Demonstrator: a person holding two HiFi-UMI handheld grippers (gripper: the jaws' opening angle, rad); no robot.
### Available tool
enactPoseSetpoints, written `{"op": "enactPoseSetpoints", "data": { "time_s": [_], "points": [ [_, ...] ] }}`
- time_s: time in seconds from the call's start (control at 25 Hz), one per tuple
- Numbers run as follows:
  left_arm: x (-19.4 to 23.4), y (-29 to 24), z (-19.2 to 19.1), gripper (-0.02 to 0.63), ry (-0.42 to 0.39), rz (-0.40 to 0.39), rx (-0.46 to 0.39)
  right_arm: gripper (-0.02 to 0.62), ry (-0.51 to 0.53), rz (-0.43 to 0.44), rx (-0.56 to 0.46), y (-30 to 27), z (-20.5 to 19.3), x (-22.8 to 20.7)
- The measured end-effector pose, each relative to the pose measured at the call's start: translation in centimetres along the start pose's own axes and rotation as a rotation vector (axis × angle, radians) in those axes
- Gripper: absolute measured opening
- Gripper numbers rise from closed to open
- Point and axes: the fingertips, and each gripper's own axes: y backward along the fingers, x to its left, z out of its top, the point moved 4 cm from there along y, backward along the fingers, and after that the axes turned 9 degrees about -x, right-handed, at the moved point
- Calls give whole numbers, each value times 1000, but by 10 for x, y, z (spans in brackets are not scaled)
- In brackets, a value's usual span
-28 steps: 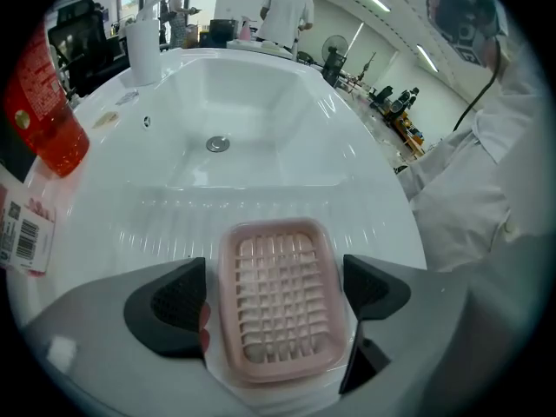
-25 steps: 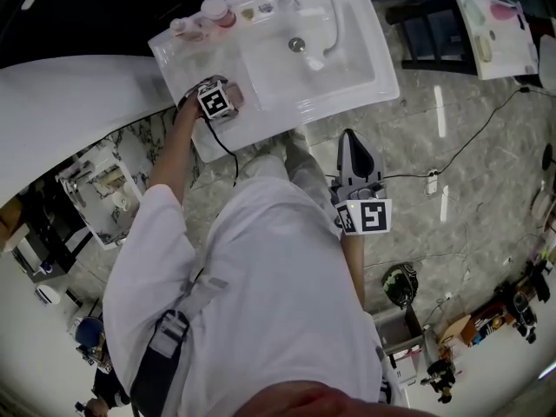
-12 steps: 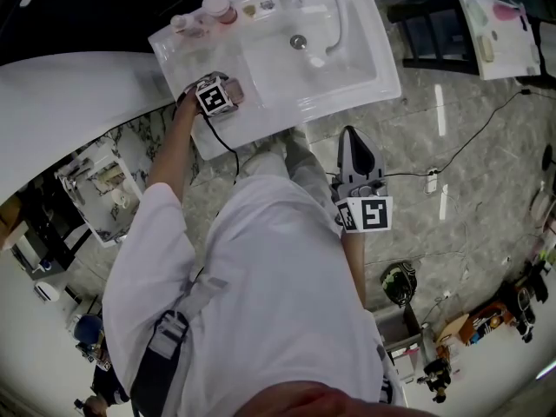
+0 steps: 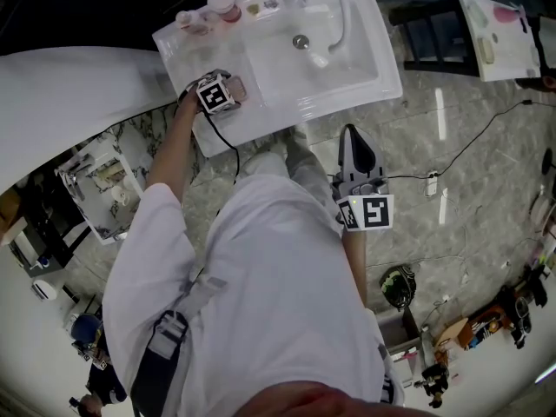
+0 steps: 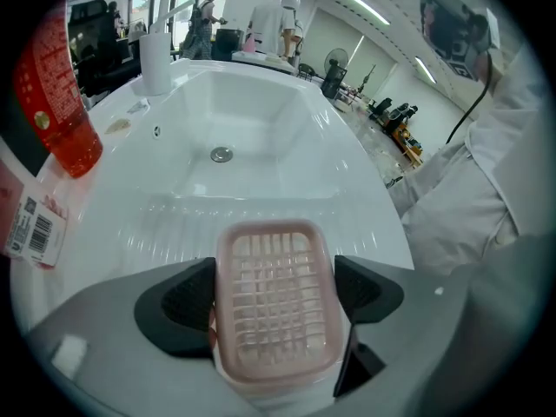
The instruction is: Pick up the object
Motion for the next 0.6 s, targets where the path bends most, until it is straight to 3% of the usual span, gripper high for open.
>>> {"op": "enactPoseSetpoints", "data": {
  "time_s": [0.2,0.6],
  "points": [
    [-6,13,17,426,21,22,-105,2,-1,31,-13,-2,3,6],
    [-30,68,48,428,54,165,-278,2,-27,129,-25,-6,2,20]
  ]
}}
